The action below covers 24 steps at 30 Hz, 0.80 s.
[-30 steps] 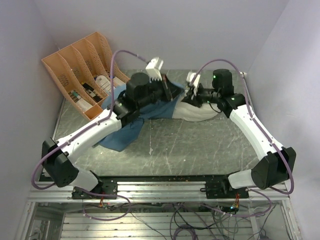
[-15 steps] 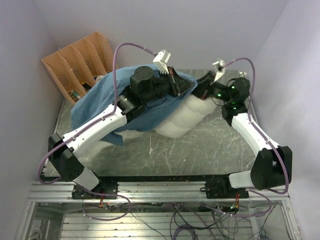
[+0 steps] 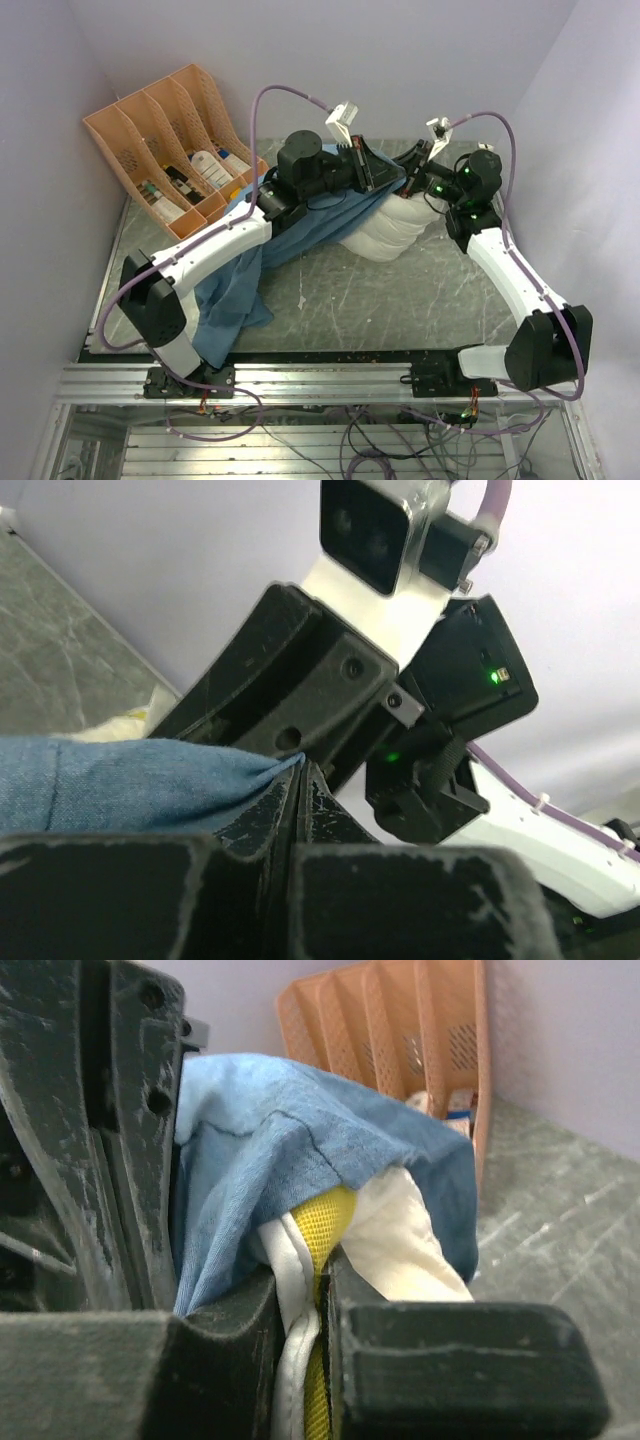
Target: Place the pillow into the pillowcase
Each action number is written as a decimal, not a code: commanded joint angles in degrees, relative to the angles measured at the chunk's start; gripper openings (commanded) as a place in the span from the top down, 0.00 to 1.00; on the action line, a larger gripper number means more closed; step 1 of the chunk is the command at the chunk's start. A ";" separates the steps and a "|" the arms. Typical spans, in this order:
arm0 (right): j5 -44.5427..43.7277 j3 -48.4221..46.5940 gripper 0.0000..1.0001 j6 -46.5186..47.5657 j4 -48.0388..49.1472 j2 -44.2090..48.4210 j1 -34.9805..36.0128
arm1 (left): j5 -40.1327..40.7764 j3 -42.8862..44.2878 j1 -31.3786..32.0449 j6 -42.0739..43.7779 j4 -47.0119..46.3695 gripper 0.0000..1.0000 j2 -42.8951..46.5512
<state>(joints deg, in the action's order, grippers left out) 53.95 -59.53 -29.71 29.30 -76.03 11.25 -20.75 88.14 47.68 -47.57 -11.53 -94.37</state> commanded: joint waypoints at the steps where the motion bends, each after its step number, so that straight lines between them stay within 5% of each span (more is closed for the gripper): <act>1: -7.82 -0.79 1.00 -3.01 -6.52 4.00 0.51 | -4.24 3.74 -0.25 -3.41 -5.09 0.93 -3.79; 9: -7.62 -8.28 1.00 -8.67 -17.15 -0.60 -1.18 | -6.41 7.62 -4.20 -9.30 -6.87 0.93 -7.06; 13: -16.79 -12.78 0.72 4.58 -27.24 -9.35 -2.22 | -3.52 3.93 -11.78 -10.63 -4.87 0.89 -9.53; 16: -22.94 -17.03 0.39 15.08 -31.39 -15.63 -5.05 | 3.53 7.91 -16.19 -5.26 7.88 0.48 -12.88; 19: -25.85 -24.75 0.21 22.19 -36.40 -20.34 -10.41 | 14.45 16.39 -17.50 2.97 18.62 0.22 -14.49; 24: -25.20 -30.79 0.06 35.36 -41.15 -19.28 -15.68 | 21.30 28.18 -17.53 12.49 26.00 0.11 -13.80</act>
<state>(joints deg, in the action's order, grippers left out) 30.98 -86.28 -8.10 -6.17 -98.78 -0.51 -8.03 106.32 29.28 -45.65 6.42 -111.48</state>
